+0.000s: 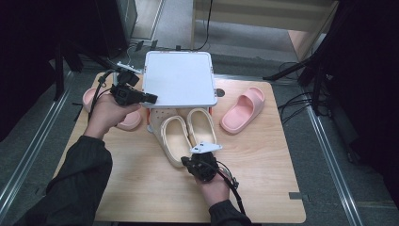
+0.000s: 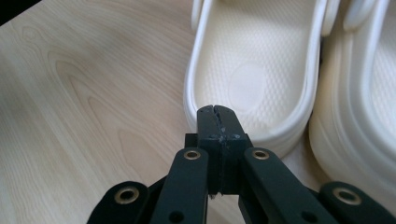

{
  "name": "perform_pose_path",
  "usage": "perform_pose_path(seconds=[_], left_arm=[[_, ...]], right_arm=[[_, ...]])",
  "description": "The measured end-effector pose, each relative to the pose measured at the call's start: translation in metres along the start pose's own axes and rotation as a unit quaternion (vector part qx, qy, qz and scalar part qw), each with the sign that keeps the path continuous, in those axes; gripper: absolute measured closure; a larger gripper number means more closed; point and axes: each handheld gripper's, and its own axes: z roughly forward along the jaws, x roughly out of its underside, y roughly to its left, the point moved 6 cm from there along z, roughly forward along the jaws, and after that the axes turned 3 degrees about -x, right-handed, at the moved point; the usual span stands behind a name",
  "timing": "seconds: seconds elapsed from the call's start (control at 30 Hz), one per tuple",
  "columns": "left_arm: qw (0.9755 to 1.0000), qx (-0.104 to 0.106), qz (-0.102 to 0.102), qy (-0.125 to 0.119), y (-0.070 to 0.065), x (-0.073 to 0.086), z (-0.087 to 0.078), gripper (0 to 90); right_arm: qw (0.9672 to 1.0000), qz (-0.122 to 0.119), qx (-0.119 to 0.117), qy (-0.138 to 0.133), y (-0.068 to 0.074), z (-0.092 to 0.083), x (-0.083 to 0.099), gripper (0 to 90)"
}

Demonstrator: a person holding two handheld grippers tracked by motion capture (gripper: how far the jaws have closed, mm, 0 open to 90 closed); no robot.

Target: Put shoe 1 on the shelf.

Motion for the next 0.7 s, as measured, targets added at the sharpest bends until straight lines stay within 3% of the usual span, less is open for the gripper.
perform_pose_path(seconds=[0.3, 0.7], left_arm=[[1.0000, 0.003, -0.002, -0.001, 0.001, 0.000, -0.001, 89.4], [1.0000, 0.004, -0.004, -0.001, 0.000, 0.000, 0.000, 89.4]], right_arm=[[0.9999, 0.006, -0.010, -0.004, -0.002, 0.002, 0.002, 90.0], [0.9999, 0.015, -0.002, 0.007, -0.003, 0.004, 0.023, 90.0]])
